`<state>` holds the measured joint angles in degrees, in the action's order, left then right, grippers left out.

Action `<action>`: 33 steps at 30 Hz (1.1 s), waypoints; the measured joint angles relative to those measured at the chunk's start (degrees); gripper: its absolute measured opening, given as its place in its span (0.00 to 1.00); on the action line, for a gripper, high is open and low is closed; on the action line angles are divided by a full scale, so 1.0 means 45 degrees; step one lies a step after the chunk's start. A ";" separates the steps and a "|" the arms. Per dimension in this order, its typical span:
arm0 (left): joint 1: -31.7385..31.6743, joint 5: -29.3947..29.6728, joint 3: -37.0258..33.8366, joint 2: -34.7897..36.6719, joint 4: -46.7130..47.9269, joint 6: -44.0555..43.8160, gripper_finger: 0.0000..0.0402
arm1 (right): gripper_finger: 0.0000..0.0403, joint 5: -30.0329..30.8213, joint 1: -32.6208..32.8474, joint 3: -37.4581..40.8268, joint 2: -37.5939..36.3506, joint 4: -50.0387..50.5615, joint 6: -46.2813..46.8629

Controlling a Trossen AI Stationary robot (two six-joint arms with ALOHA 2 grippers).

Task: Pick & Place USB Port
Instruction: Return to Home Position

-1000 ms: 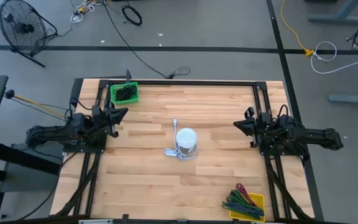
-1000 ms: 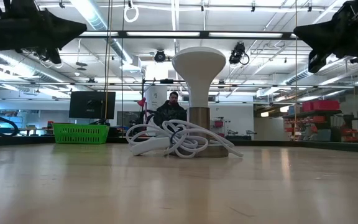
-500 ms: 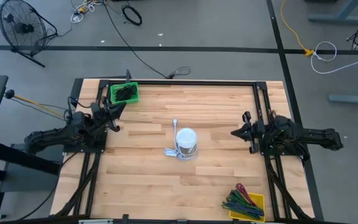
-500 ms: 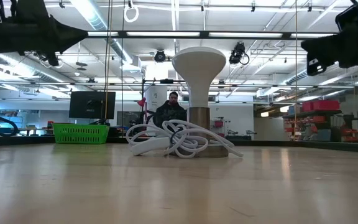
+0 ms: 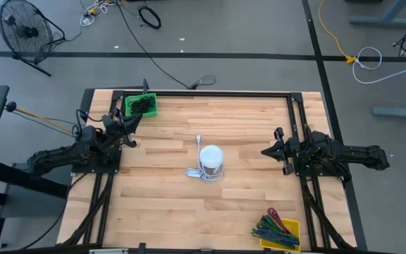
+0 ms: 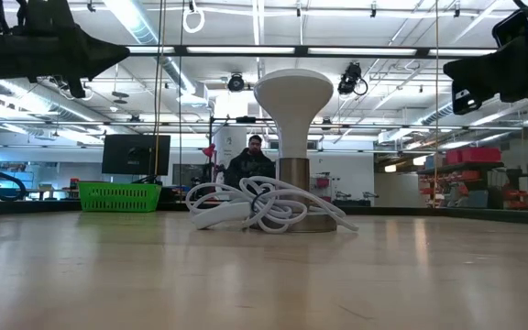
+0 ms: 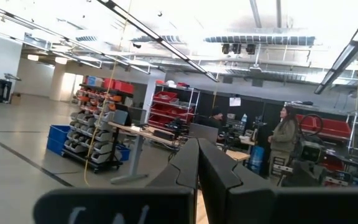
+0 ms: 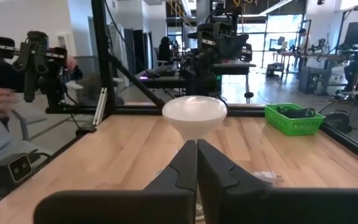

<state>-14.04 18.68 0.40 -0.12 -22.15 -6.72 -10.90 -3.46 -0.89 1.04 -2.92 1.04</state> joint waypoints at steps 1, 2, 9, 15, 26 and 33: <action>0.0000 0.0000 0.0000 0.0000 0.0000 0.0000 0.03 | 0.03 0.0000 0.0000 0.0000 0.0000 0.0000 -0.0002; 0.0000 0.0000 0.0000 0.0000 -0.0003 0.0000 0.03 | 0.03 -0.0010 0.0000 0.0000 0.0000 0.0000 0.0000; 0.0048 -0.1151 0.0000 0.0015 0.1275 -0.1029 0.03 | 0.03 -0.0012 0.0000 0.0000 0.0000 0.0000 -0.0005; 0.1299 -0.5625 -0.0005 0.0007 0.3986 0.0778 0.03 | 0.03 -0.0015 0.0000 0.0000 0.0000 0.0000 -0.0005; 0.2862 -0.6053 0.0005 0.0010 0.4166 0.2248 0.03 | 0.03 -0.0019 0.0000 -0.0005 0.0004 0.0000 -0.0010; 0.2866 -0.6115 0.0005 -0.0053 0.3924 0.2220 0.03 | 0.03 -0.0018 -0.0002 -0.0005 0.0000 0.0000 -0.0010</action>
<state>-1.15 -8.84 0.43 -0.36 -4.49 3.27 -10.98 -3.47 -0.91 1.04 -2.92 0.99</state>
